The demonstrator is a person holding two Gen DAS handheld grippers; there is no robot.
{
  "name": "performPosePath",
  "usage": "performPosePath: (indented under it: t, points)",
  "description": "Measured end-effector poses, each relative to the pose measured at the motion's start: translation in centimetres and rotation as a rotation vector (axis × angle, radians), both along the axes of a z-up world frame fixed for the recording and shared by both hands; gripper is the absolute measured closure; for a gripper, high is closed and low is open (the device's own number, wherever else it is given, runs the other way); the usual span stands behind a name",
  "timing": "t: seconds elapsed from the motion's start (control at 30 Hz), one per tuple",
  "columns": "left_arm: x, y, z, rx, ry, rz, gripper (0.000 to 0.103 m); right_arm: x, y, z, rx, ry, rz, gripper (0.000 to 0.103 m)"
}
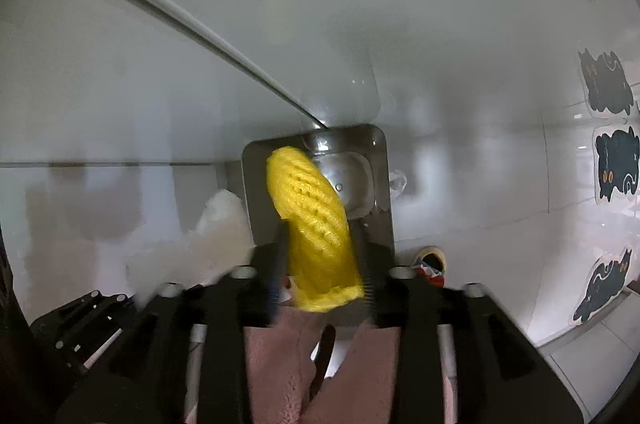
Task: Collect trash
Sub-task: 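Carry tissue and yellow net down to the floor bin and open both tools, then return both tools to the counter and grasp the yellow snack bag with the right tool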
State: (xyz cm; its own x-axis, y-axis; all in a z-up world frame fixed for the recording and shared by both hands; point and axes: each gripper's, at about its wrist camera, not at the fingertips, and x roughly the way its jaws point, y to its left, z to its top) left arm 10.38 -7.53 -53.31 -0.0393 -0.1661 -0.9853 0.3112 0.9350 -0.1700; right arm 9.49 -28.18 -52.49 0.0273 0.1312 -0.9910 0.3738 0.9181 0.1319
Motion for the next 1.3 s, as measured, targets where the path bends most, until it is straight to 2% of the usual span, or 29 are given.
performPosePath:
  t: [0.07,0.13,0.23,0.27,0.33,0.37,0.4,0.47,0.73,0.87,0.97,1.07,1.3]
  points:
    - [0.2,0.0,0.3,0.003,-0.006,0.002,0.067,0.0,-0.2,0.4,-0.004,-0.007,0.000,0.056]
    - [0.4,0.1,0.7,0.006,-0.019,0.009,0.058,0.2,-0.2,1.0,-0.016,-0.013,-0.003,0.056]
    - [0.5,0.5,1.2,0.011,-0.026,0.015,0.049,0.3,-0.2,2.0,-0.025,-0.021,-0.009,0.046]
    - [0.6,0.7,1.6,0.012,-0.029,0.022,0.045,0.3,-0.2,2.1,-0.031,-0.024,-0.009,0.039]
    - [0.7,1.1,2.3,0.016,-0.037,0.031,0.038,0.1,-0.3,3.3,-0.049,-0.036,-0.009,0.038]
    - [0.7,1.2,2.9,0.017,-0.045,0.035,0.033,0.0,-0.4,4.2,-0.063,-0.041,-0.012,0.032]
    - [0.7,1.3,3.4,0.019,-0.056,0.038,0.030,-0.1,-0.5,4.7,-0.077,-0.045,-0.016,0.016]
    - [0.7,2.0,4.9,0.038,-0.101,0.039,0.015,-0.4,-0.7,6.2,-0.129,-0.072,-0.024,0.010]
    - [-0.1,3.3,11.1,0.058,-0.215,0.033,0.008,-1.6,0.8,13.8,-0.168,-0.189,-0.011,0.008]
    - [-1.1,4.1,15.0,0.071,-0.284,0.030,0.008,-2.7,0.3,18.4,-0.173,-0.264,-0.010,0.004]
    - [-1.8,5.1,17.9,0.064,-0.329,0.041,0.008,-3.6,-0.3,20.5,-0.174,-0.318,-0.034,0.004]
    - [-2.3,5.9,20.6,0.068,-0.376,0.049,0.008,-4.4,-0.9,23.9,-0.192,-0.372,-0.050,0.004]
    - [-1.9,7.0,27.1,0.041,-0.497,0.076,0.008,-3.4,-0.2,30.7,-0.245,-0.534,0.008,0.004]
